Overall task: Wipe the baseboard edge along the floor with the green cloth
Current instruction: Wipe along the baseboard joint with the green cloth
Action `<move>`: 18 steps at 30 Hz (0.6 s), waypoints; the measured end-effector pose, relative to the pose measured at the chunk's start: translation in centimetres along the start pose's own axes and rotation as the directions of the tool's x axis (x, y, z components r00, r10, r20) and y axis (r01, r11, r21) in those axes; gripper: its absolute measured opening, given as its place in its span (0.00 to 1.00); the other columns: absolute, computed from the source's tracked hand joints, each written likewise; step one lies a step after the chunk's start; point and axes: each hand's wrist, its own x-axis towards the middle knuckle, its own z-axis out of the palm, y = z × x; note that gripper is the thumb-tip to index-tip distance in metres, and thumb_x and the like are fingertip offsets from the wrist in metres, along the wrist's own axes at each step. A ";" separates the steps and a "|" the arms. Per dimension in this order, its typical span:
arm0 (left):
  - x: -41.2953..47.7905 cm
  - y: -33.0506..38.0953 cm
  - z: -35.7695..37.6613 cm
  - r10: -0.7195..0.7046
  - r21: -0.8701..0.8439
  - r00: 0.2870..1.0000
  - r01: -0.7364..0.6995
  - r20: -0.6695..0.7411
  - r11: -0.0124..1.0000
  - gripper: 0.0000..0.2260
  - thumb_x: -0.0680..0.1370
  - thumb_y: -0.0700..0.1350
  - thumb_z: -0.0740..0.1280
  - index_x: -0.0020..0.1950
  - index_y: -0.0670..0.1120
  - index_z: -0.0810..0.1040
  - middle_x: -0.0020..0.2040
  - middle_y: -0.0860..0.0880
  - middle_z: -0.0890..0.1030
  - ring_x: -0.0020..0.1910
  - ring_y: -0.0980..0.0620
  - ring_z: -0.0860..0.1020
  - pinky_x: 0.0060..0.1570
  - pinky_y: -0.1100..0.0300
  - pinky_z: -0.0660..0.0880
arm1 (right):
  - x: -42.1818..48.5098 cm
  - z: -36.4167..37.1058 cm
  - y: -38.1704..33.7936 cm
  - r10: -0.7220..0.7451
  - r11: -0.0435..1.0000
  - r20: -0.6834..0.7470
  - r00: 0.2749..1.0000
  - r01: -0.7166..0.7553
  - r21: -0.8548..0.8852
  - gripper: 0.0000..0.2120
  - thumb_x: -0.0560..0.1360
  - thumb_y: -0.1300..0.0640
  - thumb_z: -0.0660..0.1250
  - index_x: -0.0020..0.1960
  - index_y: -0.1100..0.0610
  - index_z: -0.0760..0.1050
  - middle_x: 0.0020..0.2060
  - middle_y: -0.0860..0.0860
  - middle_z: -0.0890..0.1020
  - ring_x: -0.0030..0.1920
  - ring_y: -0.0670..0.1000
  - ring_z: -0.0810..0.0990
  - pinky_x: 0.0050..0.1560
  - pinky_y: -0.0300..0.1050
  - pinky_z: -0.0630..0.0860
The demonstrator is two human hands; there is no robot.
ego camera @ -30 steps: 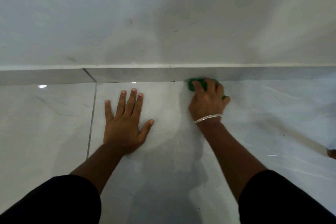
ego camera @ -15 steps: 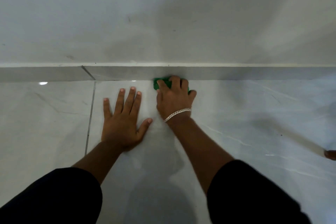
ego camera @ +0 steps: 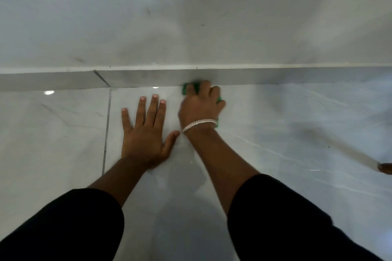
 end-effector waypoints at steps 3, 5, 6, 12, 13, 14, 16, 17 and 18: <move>-0.1 0.0 -0.2 0.003 -0.024 1.000 -0.003 0.000 1.000 0.38 0.77 0.69 0.44 0.81 0.49 0.46 0.83 0.47 0.47 0.81 0.44 0.44 0.75 0.31 0.45 | 1.1 -0.6 1.6 -0.193 0.979 -0.023 0.981 0.191 -0.067 0.14 0.64 0.57 0.67 0.49 0.51 0.80 0.50 0.59 0.79 0.47 0.63 0.76 0.43 0.55 0.72; -0.1 -0.1 -0.2 0.003 -0.021 1.000 -0.003 0.001 1.000 0.38 0.77 0.68 0.45 0.81 0.49 0.45 0.83 0.48 0.47 0.81 0.44 0.44 0.75 0.31 0.46 | 2.5 -1.0 6.4 -0.224 0.967 -0.049 0.973 0.215 -0.138 0.13 0.65 0.56 0.68 0.49 0.48 0.80 0.49 0.57 0.80 0.46 0.62 0.77 0.42 0.55 0.72; -0.1 -0.1 -0.2 0.002 -0.020 1.000 -0.002 -0.001 1.000 0.38 0.77 0.68 0.45 0.81 0.49 0.45 0.83 0.48 0.47 0.81 0.44 0.44 0.75 0.31 0.45 | 3.0 -1.5 8.8 -0.170 0.976 -0.032 0.985 0.164 -0.141 0.13 0.67 0.56 0.67 0.51 0.49 0.80 0.50 0.58 0.79 0.47 0.63 0.76 0.43 0.56 0.72; 0.0 0.2 -0.2 0.002 -0.023 1.000 -0.002 -0.002 1.000 0.38 0.77 0.68 0.45 0.81 0.48 0.45 0.83 0.47 0.47 0.81 0.43 0.44 0.75 0.31 0.45 | 0.9 -1.1 2.5 0.072 0.995 -0.006 0.997 -0.073 -0.061 0.16 0.64 0.57 0.65 0.51 0.54 0.79 0.53 0.61 0.78 0.51 0.65 0.76 0.44 0.55 0.73; -0.1 0.2 -0.2 -0.004 -0.026 1.000 0.004 -0.007 1.000 0.38 0.77 0.69 0.45 0.81 0.49 0.45 0.83 0.47 0.46 0.81 0.43 0.44 0.75 0.31 0.45 | 0.4 -0.9 0.8 -0.040 0.998 0.017 0.999 0.041 -0.048 0.17 0.63 0.57 0.65 0.51 0.54 0.79 0.53 0.61 0.78 0.49 0.65 0.76 0.43 0.55 0.73; 0.0 0.1 -0.1 -0.008 -0.025 1.000 0.008 -0.008 1.000 0.38 0.77 0.69 0.44 0.81 0.49 0.45 0.83 0.47 0.46 0.81 0.44 0.44 0.75 0.31 0.45 | 0.5 -0.9 0.4 -0.129 0.990 0.048 0.991 0.131 -0.049 0.16 0.63 0.58 0.65 0.50 0.54 0.79 0.52 0.60 0.78 0.48 0.64 0.76 0.43 0.55 0.73; -0.1 0.1 -0.1 -0.002 -0.027 1.000 0.002 0.001 1.000 0.38 0.77 0.69 0.45 0.81 0.49 0.45 0.83 0.48 0.47 0.81 0.44 0.44 0.75 0.31 0.45 | 1.7 -1.5 3.2 -0.195 0.977 0.049 0.980 0.199 -0.081 0.16 0.63 0.57 0.64 0.50 0.50 0.80 0.51 0.59 0.79 0.47 0.63 0.76 0.41 0.54 0.73; 0.0 0.0 -0.1 -0.002 -0.034 1.000 0.002 -0.008 0.999 0.38 0.77 0.68 0.46 0.81 0.49 0.45 0.83 0.48 0.47 0.82 0.44 0.44 0.75 0.31 0.46 | 2.4 -2.0 5.7 -0.192 0.975 0.052 0.980 0.196 -0.100 0.15 0.65 0.57 0.64 0.51 0.49 0.80 0.51 0.58 0.79 0.48 0.63 0.76 0.41 0.55 0.73; 0.0 0.0 -0.1 -0.004 -0.033 1.000 0.004 -0.012 0.999 0.38 0.77 0.68 0.47 0.81 0.49 0.45 0.83 0.48 0.47 0.82 0.44 0.45 0.74 0.31 0.46 | 3.1 -2.3 8.0 -0.150 0.980 0.063 0.987 0.157 -0.120 0.16 0.67 0.58 0.64 0.52 0.49 0.79 0.53 0.58 0.78 0.49 0.64 0.76 0.43 0.57 0.73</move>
